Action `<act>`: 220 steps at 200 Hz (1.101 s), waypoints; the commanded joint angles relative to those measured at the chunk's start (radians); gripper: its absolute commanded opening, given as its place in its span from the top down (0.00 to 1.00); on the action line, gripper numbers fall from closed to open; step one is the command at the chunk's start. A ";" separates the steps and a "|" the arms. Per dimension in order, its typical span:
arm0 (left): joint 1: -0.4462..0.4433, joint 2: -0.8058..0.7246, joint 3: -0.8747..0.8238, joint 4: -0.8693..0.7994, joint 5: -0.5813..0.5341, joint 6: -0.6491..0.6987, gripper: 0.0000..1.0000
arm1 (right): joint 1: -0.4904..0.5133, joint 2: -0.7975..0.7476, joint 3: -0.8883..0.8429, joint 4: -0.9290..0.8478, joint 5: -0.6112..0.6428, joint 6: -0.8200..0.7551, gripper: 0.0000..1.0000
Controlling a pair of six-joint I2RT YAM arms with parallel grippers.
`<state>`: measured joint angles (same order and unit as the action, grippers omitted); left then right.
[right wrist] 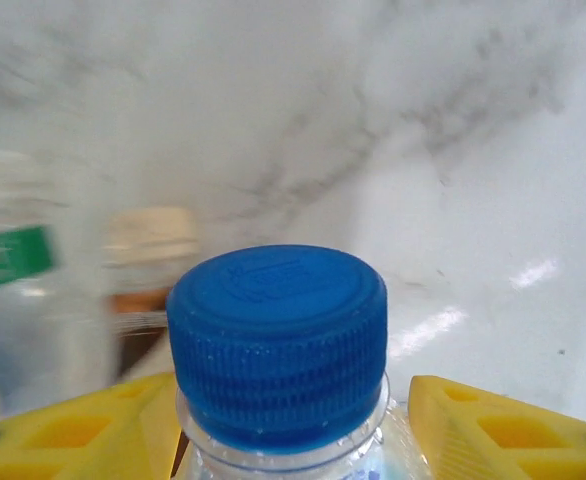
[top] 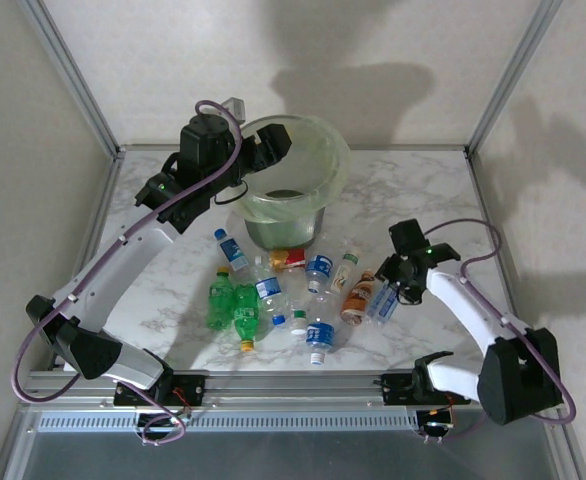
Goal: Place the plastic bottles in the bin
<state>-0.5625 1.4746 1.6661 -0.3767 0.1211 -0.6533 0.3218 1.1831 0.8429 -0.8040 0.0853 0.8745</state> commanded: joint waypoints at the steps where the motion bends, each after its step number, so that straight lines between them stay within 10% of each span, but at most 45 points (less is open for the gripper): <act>1: 0.012 -0.008 0.006 0.035 0.030 -0.009 0.19 | -0.006 -0.057 0.133 -0.074 0.025 -0.019 0.41; 124: -0.146 0.064 0.057 0.054 0.290 0.125 0.00 | 0.010 -0.011 0.740 0.132 -0.169 -0.037 0.42; 220: -0.257 0.121 0.100 -0.015 0.392 0.252 0.01 | 0.080 0.088 0.845 0.234 -0.254 -0.031 0.40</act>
<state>-0.8101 1.5818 1.7241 -0.3626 0.4858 -0.4553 0.3748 1.2591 1.6474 -0.6174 -0.1352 0.8490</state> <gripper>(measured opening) 0.995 0.599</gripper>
